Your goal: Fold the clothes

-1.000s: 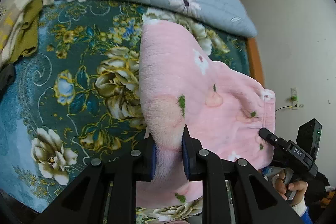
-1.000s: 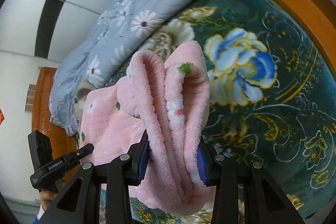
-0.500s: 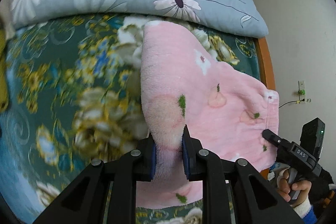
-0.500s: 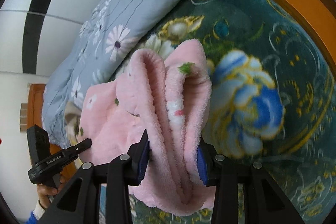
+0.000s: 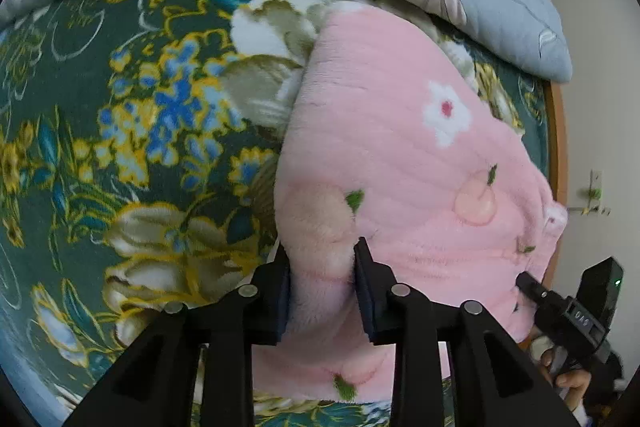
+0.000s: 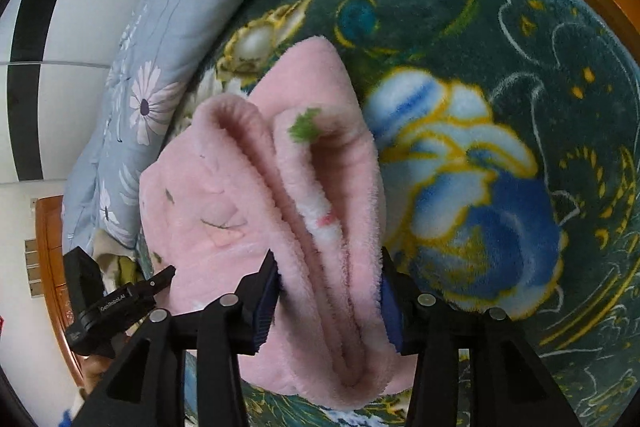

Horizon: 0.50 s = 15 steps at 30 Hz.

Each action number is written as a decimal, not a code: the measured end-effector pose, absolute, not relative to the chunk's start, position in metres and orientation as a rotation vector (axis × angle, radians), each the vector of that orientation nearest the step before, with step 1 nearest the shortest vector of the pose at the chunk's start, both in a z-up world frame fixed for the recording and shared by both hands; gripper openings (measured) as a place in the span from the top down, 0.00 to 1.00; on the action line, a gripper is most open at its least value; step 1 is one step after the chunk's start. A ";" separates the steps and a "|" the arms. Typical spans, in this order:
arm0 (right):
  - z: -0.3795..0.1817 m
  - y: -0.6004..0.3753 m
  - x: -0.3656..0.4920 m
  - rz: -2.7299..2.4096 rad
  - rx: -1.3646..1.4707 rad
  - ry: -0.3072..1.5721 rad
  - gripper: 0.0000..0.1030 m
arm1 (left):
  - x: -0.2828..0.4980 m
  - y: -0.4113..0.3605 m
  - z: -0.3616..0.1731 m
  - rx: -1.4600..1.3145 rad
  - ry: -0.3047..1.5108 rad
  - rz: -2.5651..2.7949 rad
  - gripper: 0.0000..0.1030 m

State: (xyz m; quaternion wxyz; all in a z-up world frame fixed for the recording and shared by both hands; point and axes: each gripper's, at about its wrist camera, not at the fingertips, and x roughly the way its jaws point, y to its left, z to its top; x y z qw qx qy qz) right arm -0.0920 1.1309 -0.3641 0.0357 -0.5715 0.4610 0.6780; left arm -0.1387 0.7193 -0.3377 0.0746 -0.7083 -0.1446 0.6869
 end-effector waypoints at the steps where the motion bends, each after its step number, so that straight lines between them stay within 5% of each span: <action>1: -0.361 1.131 -0.092 2.088 -1.755 1.409 0.53 | -0.138 0.716 -0.334 -2.123 -0.474 2.069 0.68; 8: -0.311 1.124 -0.063 2.183 -1.575 1.249 0.51 | -0.096 0.697 -0.290 -2.009 -0.614 2.217 0.69; 15: -0.282 1.086 -0.055 2.363 -1.632 1.088 0.52 | -0.062 0.740 -0.281 -1.958 -0.239 2.132 0.69</action>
